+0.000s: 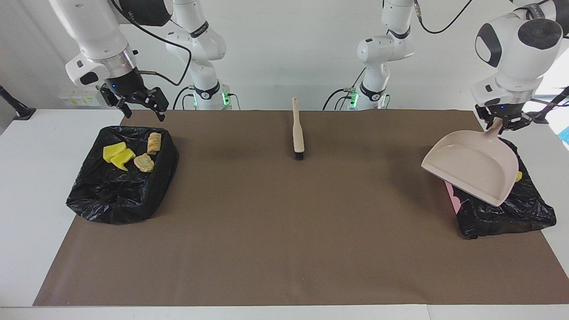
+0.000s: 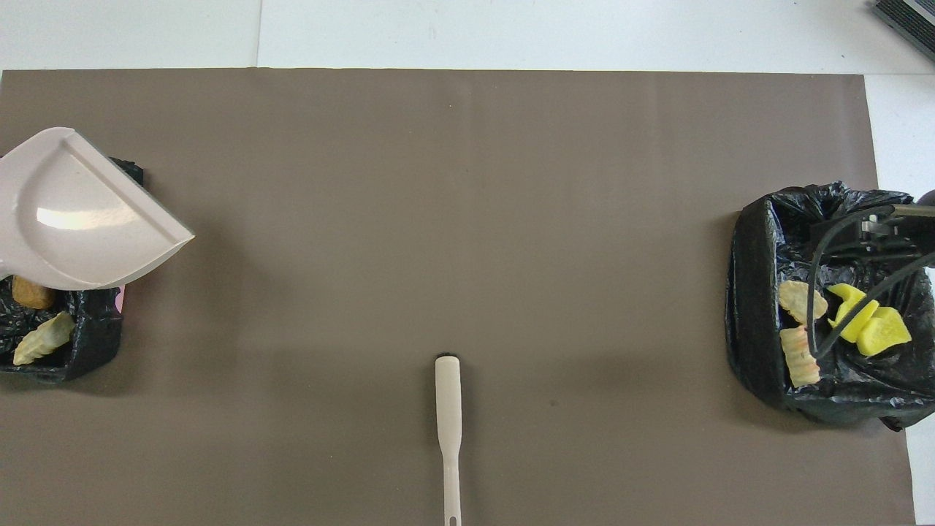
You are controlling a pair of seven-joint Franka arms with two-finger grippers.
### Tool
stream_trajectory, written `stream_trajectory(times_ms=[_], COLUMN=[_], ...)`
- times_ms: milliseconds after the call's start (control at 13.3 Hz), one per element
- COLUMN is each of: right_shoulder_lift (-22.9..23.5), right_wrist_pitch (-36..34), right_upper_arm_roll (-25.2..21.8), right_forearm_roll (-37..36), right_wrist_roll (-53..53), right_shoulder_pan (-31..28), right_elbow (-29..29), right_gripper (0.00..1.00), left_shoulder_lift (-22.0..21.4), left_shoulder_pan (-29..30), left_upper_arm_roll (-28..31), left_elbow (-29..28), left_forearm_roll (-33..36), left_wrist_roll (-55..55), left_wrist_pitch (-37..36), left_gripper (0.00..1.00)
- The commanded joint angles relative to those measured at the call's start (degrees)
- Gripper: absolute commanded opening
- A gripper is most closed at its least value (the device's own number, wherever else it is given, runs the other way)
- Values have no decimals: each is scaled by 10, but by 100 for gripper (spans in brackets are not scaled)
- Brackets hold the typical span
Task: Sweep and dump trash in bin
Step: 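Bring the empty dustpan back over the table with the left gripper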
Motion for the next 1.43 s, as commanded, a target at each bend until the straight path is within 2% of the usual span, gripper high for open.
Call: stream_trajectory(times_ms=[0,225,450,600,750,825,1125,1200,1350], right_shoulder_lift=[5,6,6,4,2,3,2,2,2], right_wrist_pitch=[-12,-10,-12,-8,-8,-8,-8,-9,-8], right_upper_arm_roll=[5,4,3,-12,-54,-68,-68,-68,-68], right_forearm_roll=[-6,-6,-6,-5,-5,-4,-4,-4,-5], right_wrist_roll=[-13,-11,-13,-12,-13,-14,-14,-13,-13], right_shoulder_pan=[-5,-8,-5,8,53,65,66,65,65], right_elbow=[12,12,13,15,15,14,13,13,13], right_gripper=[100,100,100,100,100,100,100,100,100], left_shoulder_lift=[10,34,48,115,189,213,305,339,356], left_shoulder_pan=[-80,-160,-222,-281,-333,-346,-397,-406,-407], left_upper_arm_roll=[9,9,10,11,11,11,13,16,14], left_elbow=[-10,-9,-1,46,104,119,195,233,251], left_forearm_roll=[-41,-90,-130,-132,-130,-130,-128,-126,-130], left_wrist_roll=[-150,-326,-435,-528,-597,-612,-699,-726,-731], left_wrist_pitch=[2,44,90,99,100,100,110,103,109], left_gripper=[0,0,0,0,0,0,0,0,0])
